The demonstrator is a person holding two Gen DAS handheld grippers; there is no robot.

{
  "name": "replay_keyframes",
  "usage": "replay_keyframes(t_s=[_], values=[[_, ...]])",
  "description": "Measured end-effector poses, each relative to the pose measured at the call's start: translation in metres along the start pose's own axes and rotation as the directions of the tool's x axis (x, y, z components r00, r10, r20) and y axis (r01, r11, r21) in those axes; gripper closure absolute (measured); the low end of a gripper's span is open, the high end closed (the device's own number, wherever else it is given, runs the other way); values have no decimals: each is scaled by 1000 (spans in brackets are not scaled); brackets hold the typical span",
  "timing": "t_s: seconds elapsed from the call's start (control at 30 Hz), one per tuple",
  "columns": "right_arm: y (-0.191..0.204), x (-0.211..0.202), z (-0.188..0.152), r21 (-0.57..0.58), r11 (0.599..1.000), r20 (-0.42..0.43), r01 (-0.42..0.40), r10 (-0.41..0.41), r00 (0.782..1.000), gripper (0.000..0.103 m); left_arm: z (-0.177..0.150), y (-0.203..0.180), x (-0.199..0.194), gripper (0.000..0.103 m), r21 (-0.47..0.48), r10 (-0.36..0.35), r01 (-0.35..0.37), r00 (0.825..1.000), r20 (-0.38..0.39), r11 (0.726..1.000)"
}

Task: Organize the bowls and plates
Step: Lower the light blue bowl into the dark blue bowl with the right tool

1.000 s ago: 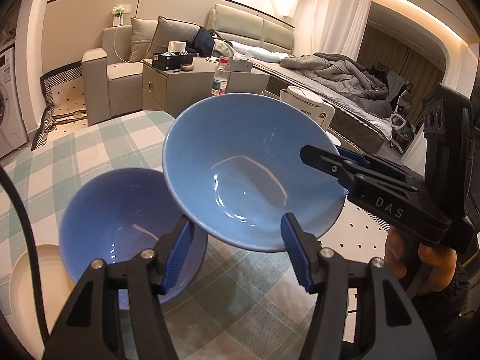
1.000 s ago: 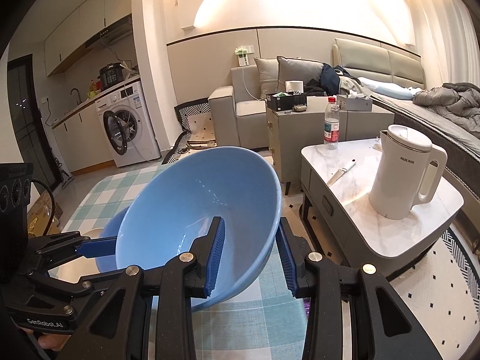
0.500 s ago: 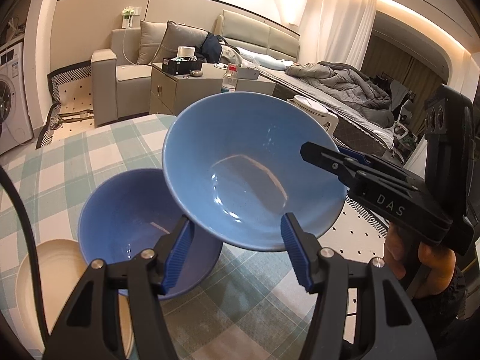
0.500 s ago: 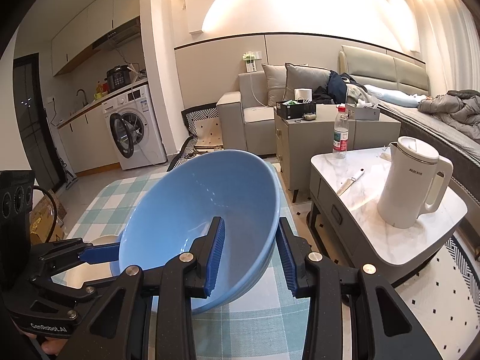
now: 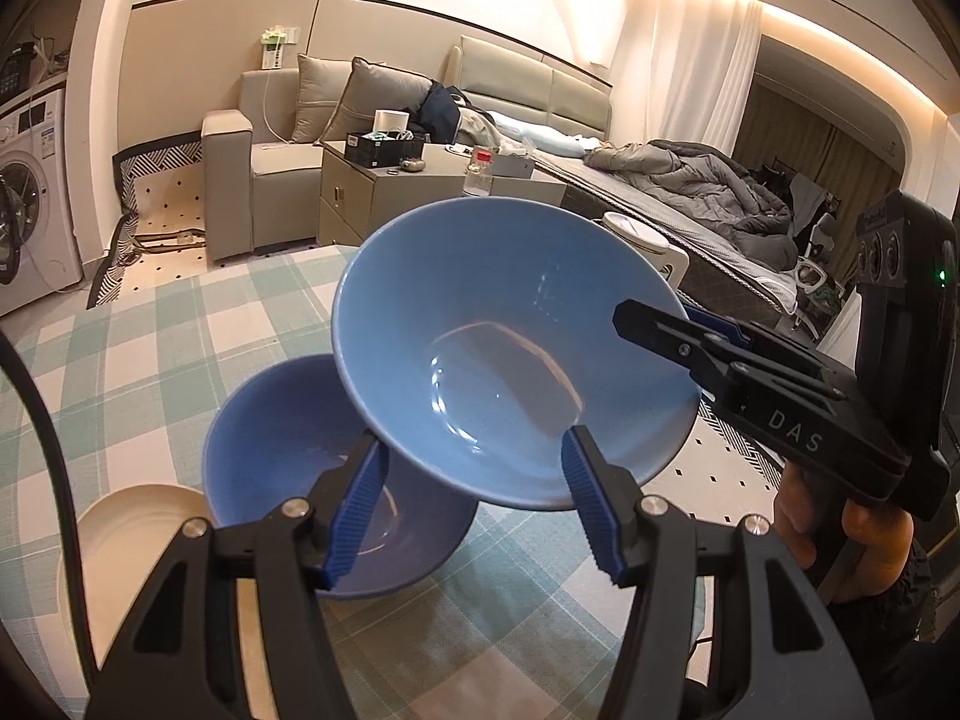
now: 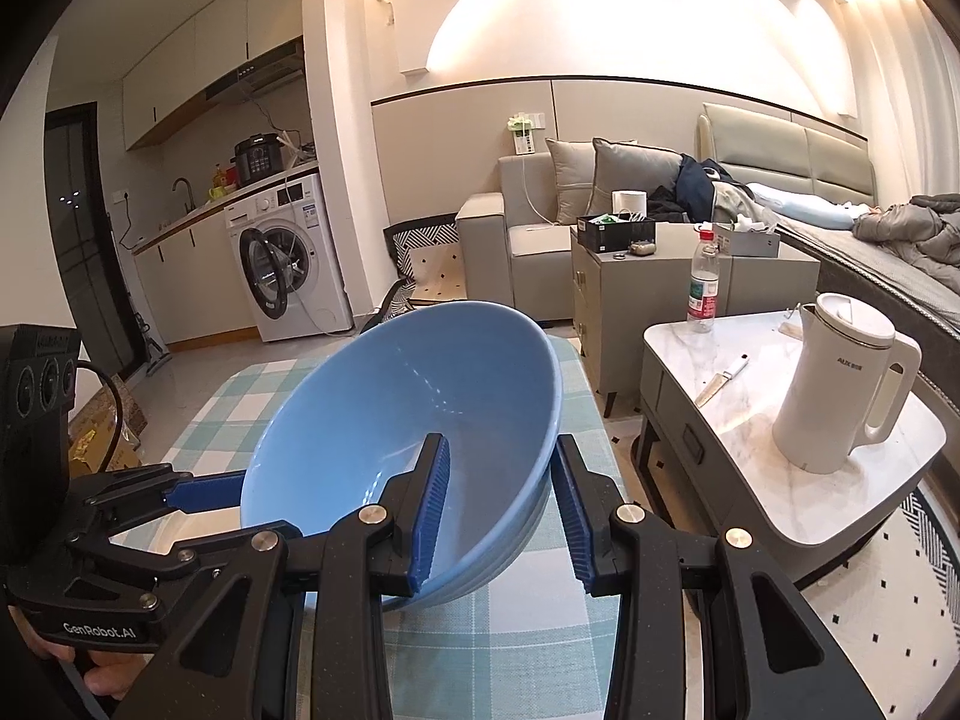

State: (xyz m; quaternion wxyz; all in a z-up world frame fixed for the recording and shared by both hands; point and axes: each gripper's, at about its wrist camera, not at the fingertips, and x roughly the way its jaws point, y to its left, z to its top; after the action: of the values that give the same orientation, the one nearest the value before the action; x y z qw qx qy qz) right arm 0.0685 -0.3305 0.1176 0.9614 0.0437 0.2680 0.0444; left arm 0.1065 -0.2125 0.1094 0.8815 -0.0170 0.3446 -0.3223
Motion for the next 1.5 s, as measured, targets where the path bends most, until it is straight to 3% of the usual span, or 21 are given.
replay_keyframes(t_s=[0.77,1.5], values=[[33,43,-13,-6,995,-51,-100,100,994,65,-10,39,-11,44,-15,121,-121,993,15,993],[50,77,-33,-9,993,-106,-116,115,988,65,-25,63,6,44,-52,171,-171,985,3,984]])
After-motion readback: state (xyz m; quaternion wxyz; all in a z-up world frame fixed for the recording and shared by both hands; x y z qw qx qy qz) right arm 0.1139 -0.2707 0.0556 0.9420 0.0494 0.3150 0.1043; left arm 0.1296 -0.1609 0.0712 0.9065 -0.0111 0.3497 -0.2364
